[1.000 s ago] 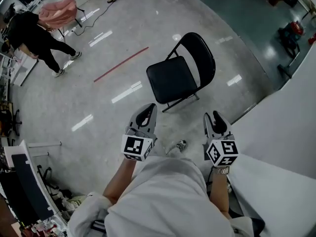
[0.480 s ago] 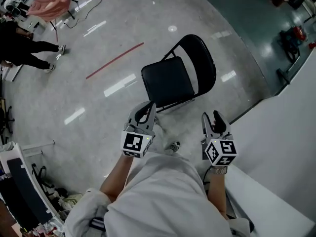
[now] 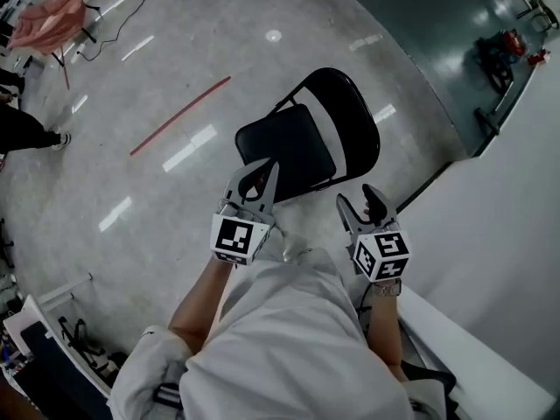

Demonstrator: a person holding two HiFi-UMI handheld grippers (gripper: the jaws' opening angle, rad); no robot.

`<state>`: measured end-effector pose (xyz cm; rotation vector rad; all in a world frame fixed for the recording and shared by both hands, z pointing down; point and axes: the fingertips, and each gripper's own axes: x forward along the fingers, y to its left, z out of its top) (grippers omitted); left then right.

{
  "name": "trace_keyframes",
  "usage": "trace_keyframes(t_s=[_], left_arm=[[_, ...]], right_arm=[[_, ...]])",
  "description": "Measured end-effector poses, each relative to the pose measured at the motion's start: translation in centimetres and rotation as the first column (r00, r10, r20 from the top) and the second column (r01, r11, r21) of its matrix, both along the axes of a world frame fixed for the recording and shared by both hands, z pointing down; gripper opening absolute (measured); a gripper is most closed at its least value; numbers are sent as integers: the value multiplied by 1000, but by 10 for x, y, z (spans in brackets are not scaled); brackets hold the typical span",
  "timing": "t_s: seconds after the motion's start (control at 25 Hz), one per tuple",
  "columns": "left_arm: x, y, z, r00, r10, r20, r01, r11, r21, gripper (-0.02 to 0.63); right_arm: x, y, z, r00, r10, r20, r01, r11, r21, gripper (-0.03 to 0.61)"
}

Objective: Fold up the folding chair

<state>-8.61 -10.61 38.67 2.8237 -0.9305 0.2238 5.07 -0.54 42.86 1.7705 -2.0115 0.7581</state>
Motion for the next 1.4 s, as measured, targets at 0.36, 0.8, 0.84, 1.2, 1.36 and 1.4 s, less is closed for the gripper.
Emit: trace_keyframes(t_s=[0.36,0.8,0.84,1.2,1.36,1.4], left_arm=[[16,-33,9,1000,-8,-4,7,1000,-20,9],[54,-48,6,969,-245,43,247,968,-38,9],[57,-49,9,961,-271,61,273,961,-41,9],[94,-47,27,906,-390,164,405,912,-66,8],[99,-50,30,890,-411,195,429,901,-59,9],[98,-51,32,884,-421,201,441,896,-62,9]], right_arm=[[55,-44,12,998,54,-26,-55,998,-8,235],[177,-133,77,996,-64,56,70,991,-117,236],[187,-141,88,995,-76,71,85,987,-135,236],[233,-193,208,969,-97,228,165,939,-301,236],[241,-212,244,969,-77,234,157,924,-348,235],[240,-215,251,967,-84,242,169,918,-358,235]])
